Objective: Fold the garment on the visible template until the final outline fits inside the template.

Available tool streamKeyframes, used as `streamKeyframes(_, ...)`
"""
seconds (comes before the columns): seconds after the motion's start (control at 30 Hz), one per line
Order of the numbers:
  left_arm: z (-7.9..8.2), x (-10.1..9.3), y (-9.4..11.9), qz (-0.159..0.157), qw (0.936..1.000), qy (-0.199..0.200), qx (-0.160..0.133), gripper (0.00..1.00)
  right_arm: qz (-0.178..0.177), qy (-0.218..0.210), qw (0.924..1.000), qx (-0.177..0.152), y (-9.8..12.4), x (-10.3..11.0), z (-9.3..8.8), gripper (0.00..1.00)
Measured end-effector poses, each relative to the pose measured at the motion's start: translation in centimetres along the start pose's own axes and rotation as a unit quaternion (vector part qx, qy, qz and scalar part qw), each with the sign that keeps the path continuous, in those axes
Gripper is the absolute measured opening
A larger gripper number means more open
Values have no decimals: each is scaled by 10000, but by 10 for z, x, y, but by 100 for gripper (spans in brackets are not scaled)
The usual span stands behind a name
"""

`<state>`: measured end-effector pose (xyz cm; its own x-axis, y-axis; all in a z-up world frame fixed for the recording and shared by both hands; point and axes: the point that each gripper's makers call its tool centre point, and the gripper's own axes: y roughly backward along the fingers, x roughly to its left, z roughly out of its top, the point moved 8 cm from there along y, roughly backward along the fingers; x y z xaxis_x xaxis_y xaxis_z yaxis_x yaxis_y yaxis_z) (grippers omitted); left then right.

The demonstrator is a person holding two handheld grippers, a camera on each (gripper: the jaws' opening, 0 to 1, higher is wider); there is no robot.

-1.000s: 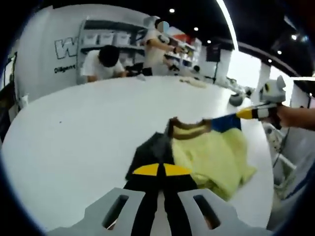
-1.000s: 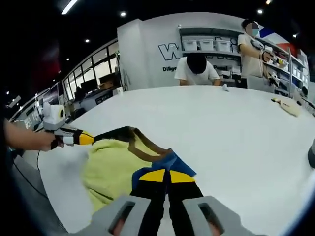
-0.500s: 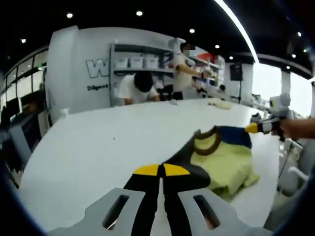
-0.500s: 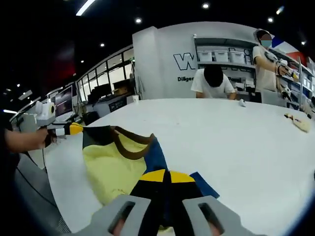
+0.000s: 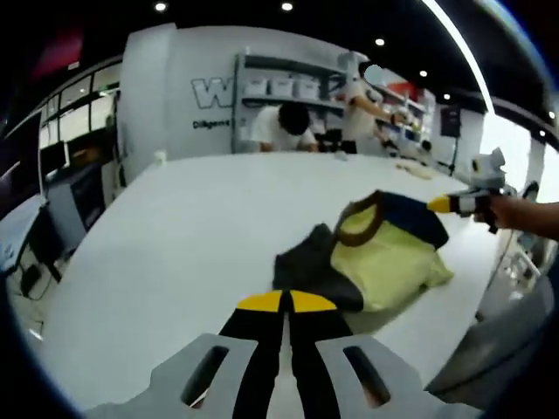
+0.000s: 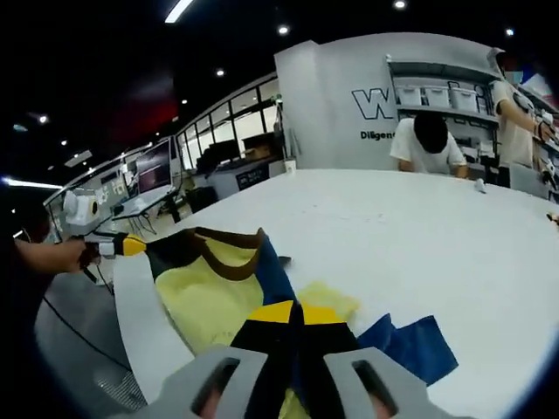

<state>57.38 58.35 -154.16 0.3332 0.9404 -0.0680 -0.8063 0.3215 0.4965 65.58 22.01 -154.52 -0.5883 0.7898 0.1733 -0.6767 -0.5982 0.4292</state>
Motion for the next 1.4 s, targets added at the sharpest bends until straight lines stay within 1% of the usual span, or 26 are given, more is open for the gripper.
streamKeyframes(0.03, -6, 1, 0, -52, 9999, 33, 147, 0, 46, -1, 10000, 27, -1, 3, -2, 0)
streamKeyframes(0.17, -9, -3, 0, -101, 9995, 23, 309, 0, 113, -26, 9999, 87, -4, 8, -9, 0)
streamKeyframes(0.2, -18, -3, -7, -209, 9984, -11, 523, 0, 143, -39, 9998, 117, -6, 9, -14, 0)
streamKeyframes(0.23, -27, -3, -16, -286, 9969, -10, 727, 0, 155, -84, 9998, 121, -4, 12, -15, 0)
streamKeyframes(0.33, -30, -5, -24, -323, 9962, -189, 782, 1, 144, -117, 9998, 114, -3, 11, -15, 0)
streamKeyframes(0.37, -31, -7, -27, -347, 9957, -284, 813, 3, 138, -123, 9998, 110, -3, 10, -16, 0)
streamKeyframes(0.4, -30, -8, -28, -357, 9957, -329, 792, 7, 134, -120, 9998, 100, -2, 10, -16, 0)
streamKeyframes(0.43, -26, -9, -31, -389, 9962, -375, 688, 13, 119, -120, 9998, 63, 4, 12, -12, 0)
streamKeyframes(0.53, -20, -12, -34, -440, 9969, -331, 554, 24, 94, -131, 9999, 49, 8, 10, -12, 0)
streamKeyframes(0.57, -18, -12, -40, -469, 9971, -281, 524, 25, 72, -136, 9999, 51, 8, 6, -16, 0)
streamKeyframes(0.6, -19, -9, -48, -448, 9969, -319, 564, 24, 64, -157, 9998, 53, 12, 5, -17, 0)
streamKeyframes(0.67, -20, -9, -52, -421, 9966, -398, 586, 23, 59, -171, 9998, 54, 14, 6, -17, 0)
streamKeyframes(0.8, -18, -10, -64, -322, 9959, -575, 620, 25, 34, -180, 9998, 58, 18, 8, -18, 0)
streamKeyframes(0.9, -17, -10, -73, -365, 9954, -529, 710, 27, 10, -199, 9998, 52, 20, 7, -19, 0)
streamKeyframes(0.93, -24, -7, -85, -406, 9945, -516, 815, 28, -7, -217, 9998, 31, 21, 7, -20, 0)
streamKeyframes(0.97, -26, -6, -87, -401, 9932, -576, 929, 28, -21, -224, 9997, 5, 23, 9, -19, 0)
streamKeyframes(1.03, -26, -7, -89, -434, 9925, -599, 974, 27, -38, -219, 9997, -39, 26, 9, -18, 0)
streamKeyframes(1.07, -27, -12, -89, -541, 9916, -732, 917, 27, -54, -236, 9997, -76, 29, 10, -16, 0)
streamKeyframes(1.1, -27, -12, -88, -560, 9905, -820, 951, 27, -57, -278, 9995, -128, 31, 9, -15, 0)
streamKeyframes(1.13, -29, -9, -88, -529, 9892, -947, 986, 27, -75, -342, 9990, -283, 35, 10, -8, 0)
streamKeyframes(1.2, -30, -8, -88, -548, 9890, -988, 953, 27, -36, -451, 9975, -549, 42, 11, 10, 0)
streamKeyframes(1.27, -33, -10, -90, -644, 9892, -1038, 806, 26, 26, -367, 9972, -656, 46, 16, 25, 0)
streamKeyframes(1.37, -33, -14, -94, -697, 9886, -1093, 761, 25, 153, -442, 9953, -849, 47, 18, 36, 0)
streamKeyframes(1.4, -33, -15, -95, -727, 9886, -1093, 744, 23, 178, -432, 9945, -934, 49, 20, 43, 0)
